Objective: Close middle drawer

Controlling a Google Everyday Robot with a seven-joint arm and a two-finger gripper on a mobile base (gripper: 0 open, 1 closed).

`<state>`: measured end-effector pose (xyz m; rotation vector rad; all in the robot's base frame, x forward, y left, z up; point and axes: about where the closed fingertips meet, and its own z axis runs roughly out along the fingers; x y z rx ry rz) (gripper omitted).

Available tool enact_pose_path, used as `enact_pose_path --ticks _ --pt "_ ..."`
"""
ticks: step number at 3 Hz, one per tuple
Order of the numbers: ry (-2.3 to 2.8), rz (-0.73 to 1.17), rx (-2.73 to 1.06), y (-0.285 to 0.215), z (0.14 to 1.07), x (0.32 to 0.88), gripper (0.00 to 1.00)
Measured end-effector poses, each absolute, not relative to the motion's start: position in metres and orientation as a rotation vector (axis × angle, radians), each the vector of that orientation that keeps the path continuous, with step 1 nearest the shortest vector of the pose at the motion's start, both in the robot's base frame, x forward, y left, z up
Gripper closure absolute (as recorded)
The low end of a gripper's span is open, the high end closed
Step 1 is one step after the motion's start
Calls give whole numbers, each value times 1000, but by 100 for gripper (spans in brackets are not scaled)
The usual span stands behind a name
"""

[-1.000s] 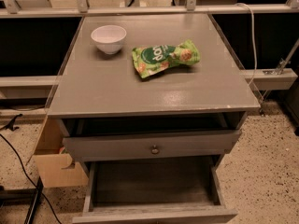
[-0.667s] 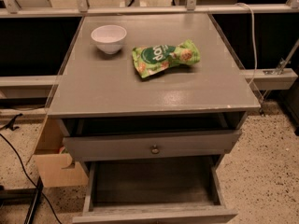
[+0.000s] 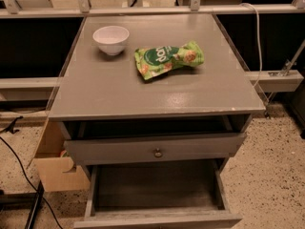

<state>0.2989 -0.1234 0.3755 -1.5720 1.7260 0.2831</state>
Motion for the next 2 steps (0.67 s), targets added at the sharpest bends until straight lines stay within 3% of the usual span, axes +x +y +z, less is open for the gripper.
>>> enact_pose_path --ticks 2 --pt "1710 257 -1574 -123 374 305 100"
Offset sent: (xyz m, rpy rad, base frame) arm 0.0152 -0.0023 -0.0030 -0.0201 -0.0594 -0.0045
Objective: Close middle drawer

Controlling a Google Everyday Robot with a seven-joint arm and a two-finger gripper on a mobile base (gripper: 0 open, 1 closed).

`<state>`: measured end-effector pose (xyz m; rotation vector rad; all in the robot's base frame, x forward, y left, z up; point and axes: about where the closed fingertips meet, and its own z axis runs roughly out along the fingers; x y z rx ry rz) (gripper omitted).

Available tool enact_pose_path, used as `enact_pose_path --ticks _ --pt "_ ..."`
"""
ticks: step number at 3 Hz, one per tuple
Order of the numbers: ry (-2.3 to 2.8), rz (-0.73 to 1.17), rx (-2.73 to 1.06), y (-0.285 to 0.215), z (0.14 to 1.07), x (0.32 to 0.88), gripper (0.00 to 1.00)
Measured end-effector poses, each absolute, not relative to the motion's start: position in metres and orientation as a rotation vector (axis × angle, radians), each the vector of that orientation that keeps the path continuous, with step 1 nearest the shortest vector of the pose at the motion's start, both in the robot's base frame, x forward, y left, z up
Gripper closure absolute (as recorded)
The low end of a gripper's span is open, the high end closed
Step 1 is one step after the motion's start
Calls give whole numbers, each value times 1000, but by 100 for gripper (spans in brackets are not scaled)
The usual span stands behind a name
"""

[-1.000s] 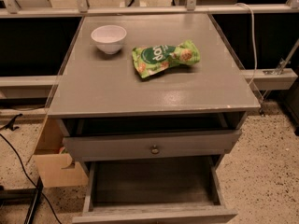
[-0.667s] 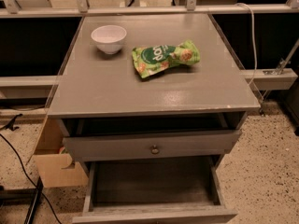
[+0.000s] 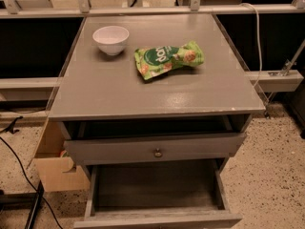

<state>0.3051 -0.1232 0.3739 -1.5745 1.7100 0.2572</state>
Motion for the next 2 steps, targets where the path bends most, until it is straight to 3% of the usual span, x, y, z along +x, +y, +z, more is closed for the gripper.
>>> enact_pose_path --ticks 2 --pt "1673 199 -1585 -120 371 327 100"
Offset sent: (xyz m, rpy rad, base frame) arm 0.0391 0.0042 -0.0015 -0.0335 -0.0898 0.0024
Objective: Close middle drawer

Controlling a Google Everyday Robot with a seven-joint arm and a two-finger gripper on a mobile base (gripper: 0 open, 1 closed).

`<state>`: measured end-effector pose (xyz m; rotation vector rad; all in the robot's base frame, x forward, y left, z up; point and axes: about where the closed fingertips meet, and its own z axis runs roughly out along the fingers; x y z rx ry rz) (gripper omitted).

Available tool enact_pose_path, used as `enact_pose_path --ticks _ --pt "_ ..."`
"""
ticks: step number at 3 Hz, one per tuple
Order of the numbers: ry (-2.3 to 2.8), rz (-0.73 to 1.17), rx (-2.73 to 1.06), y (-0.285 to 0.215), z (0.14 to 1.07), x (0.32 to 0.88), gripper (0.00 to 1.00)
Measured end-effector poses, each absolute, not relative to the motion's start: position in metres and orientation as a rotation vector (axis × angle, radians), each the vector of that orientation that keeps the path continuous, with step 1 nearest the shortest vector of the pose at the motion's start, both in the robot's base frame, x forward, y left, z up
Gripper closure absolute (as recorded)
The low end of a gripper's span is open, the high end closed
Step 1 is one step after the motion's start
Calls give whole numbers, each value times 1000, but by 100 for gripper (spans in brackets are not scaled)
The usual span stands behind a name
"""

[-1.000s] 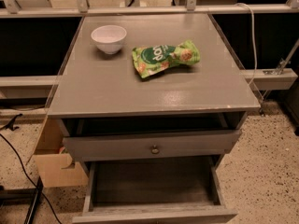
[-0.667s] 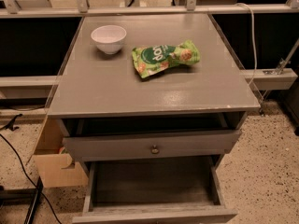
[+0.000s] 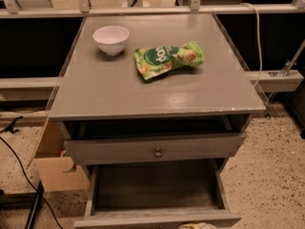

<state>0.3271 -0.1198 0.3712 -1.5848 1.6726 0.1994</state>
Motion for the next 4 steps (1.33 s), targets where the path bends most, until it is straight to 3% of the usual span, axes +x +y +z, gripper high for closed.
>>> enact_pose_path --ticks 4 --pt "1607 152 -1619 -104 366 378 100"
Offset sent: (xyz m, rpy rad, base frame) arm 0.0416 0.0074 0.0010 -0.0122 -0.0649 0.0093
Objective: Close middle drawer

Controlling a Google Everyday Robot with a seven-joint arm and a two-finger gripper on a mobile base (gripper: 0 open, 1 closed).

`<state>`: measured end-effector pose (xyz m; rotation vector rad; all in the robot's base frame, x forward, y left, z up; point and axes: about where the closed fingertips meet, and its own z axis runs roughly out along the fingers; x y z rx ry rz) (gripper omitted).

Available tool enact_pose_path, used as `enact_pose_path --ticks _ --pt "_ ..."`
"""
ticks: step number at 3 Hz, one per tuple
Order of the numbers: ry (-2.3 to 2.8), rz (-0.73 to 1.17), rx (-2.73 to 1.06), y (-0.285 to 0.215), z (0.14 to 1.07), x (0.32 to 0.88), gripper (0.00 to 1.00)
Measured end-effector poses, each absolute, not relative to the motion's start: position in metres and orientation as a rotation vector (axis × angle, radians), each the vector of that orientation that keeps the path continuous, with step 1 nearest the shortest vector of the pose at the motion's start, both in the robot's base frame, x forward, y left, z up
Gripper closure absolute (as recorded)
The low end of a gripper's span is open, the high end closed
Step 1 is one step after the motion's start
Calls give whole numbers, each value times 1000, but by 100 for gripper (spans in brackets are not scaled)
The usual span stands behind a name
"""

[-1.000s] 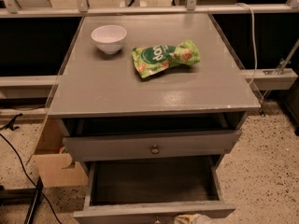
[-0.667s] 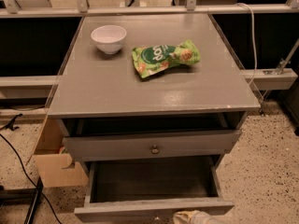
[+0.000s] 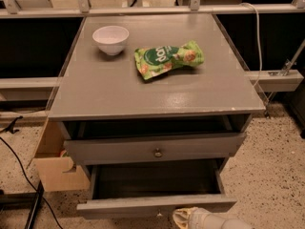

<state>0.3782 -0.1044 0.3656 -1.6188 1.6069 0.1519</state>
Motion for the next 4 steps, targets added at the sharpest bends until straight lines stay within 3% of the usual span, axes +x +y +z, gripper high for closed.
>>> enact_pose_path --ticks 2,4 --pt "1545 86 -1733 -82 354 446 100" --pt "1536 78 -1737 -80 354 449 100"
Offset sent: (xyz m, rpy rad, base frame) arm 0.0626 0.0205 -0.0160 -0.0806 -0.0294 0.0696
